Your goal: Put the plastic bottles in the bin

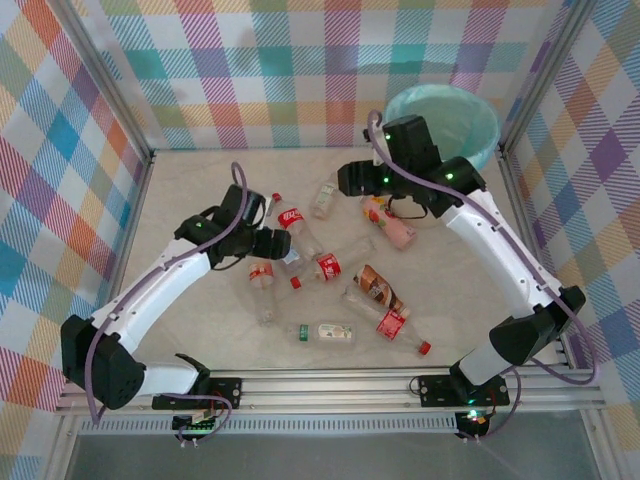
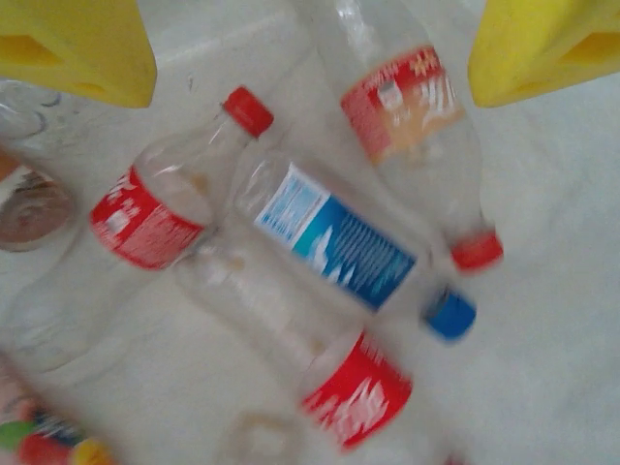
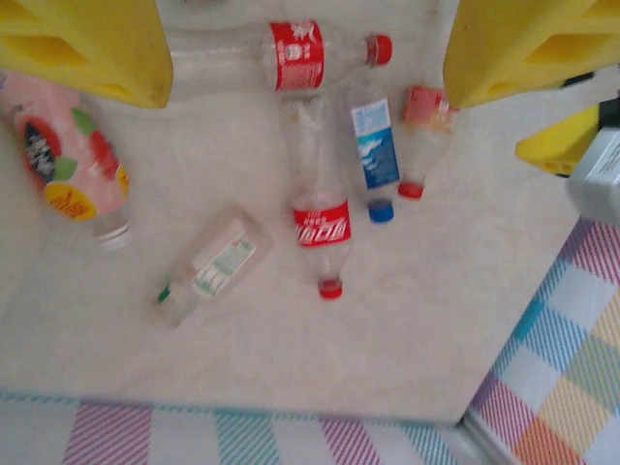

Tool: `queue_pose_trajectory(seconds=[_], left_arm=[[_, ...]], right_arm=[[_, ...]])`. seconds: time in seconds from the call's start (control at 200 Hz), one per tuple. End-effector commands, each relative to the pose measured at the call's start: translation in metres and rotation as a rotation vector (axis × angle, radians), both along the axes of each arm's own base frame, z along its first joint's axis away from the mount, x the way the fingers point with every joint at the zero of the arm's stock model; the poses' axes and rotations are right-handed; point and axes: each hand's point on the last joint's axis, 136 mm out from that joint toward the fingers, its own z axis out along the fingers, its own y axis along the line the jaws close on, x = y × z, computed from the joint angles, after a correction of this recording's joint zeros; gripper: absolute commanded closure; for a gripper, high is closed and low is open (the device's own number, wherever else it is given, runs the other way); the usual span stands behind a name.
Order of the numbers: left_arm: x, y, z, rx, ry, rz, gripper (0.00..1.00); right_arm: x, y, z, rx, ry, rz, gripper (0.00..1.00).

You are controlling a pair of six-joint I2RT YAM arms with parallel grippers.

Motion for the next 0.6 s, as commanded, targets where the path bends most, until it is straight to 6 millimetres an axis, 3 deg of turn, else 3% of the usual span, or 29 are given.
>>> queue_pose_trajectory(seconds=[0.0,0.285,0.595], left_arm=[[-0.024,0.016,-0.037,-0.015,0.147,0.18,0.15],[-0.044,0.008,-0.099,-0.065,0.319,0.252,0.17],[-0.057,0.008,-0.133,-0.053,0.406,0.257,0.23]], right_arm=[[-0.013,0.006,-0.018,0.003,0.08,0.031,0.26],[-0.019,0.021,-0.034,0.001,0.135,0.084,0.26],[-0.022,0.022,-0.04,-0.009,0.15,0.097,0.25]])
